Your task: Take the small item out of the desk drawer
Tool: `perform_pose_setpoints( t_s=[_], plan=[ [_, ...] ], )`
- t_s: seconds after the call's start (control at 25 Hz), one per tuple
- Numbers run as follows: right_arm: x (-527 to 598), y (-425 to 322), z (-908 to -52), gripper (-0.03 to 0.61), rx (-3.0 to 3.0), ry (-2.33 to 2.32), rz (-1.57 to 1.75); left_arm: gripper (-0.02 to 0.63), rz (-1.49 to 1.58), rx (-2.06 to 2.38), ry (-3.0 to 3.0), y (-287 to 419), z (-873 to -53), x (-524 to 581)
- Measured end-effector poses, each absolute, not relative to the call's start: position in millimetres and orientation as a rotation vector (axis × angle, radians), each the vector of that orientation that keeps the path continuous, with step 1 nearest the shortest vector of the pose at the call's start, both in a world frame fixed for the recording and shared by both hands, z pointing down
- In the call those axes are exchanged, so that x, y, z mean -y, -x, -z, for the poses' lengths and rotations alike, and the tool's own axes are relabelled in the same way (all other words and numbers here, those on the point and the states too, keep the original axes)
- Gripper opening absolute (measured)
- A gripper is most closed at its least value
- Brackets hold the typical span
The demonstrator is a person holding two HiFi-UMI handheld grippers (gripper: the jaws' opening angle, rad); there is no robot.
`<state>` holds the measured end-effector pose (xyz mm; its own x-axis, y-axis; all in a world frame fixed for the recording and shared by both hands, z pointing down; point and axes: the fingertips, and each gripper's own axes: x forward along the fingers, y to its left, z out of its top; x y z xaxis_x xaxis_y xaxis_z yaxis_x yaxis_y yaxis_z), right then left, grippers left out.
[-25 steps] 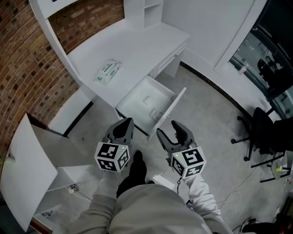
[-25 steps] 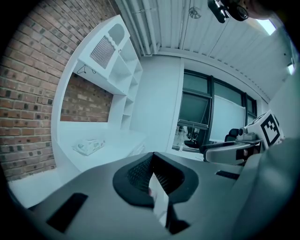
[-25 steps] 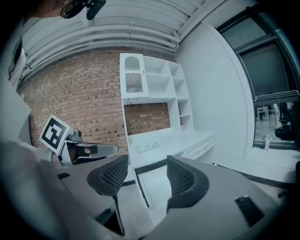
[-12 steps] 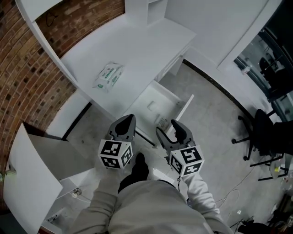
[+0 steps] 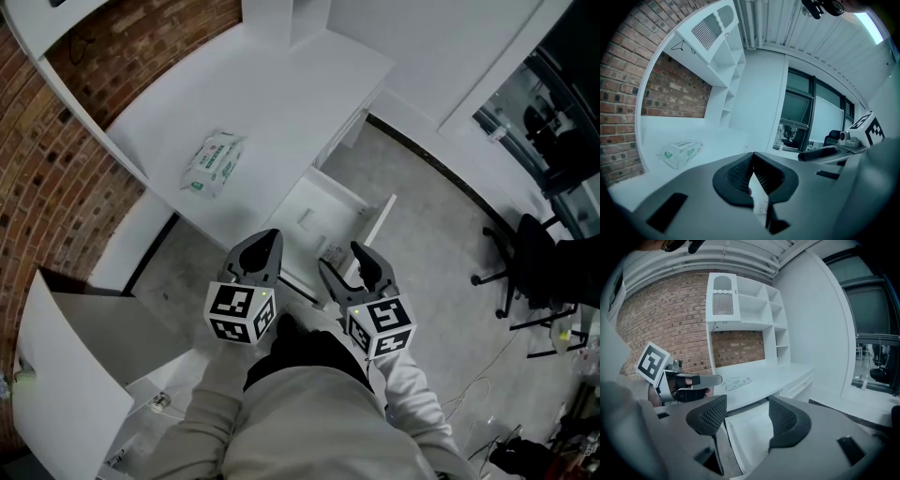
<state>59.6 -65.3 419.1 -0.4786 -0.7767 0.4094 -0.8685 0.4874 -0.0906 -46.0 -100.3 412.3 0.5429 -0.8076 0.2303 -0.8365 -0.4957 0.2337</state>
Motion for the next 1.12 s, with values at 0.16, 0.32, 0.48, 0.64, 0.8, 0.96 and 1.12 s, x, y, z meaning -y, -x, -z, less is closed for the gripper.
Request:
perform_pose_setpoints(
  t_s=[0.16,0.32,0.48,0.64,0.8,0.96,1.12],
  plan=[
    [73.8,-56.9,-426.8,0.304,2.41,-1.335,-0.395,0.018,-0.151,1.353,-2.466,44.9,-417.7,106.5],
    [88.7,-56.7,-433.7,0.308,2.401,-1.299,-0.399,0.018,-0.174,1.363,-2.456,46.6,-421.6,114.2],
    [108.8,-52.5,-445.8,0.314,2.392,-1.245,-0.408,0.018,-0.19,1.388,-2.438,49.0,-426.0,127.7],
    [130.7,-45.4,-460.5,0.316,2.376,-1.157,-0.428,0.018,-0.204,1.42,-2.407,52.5,-429.7,144.6],
    [153.1,-41.5,-475.0,0.318,2.35,-1.079,-0.443,0.018,-0.212,1.446,-2.372,54.9,-435.2,161.0],
    [171.6,-36.6,-493.6,0.319,2.324,-1.003,-0.453,0.018,-0.22,1.464,-2.342,56.3,-442.8,176.0],
    [188.6,-33.4,-513.8,0.321,2.289,-0.941,-0.448,0.018,-0.236,1.478,-2.318,58.3,-451.4,190.8]
  ],
)
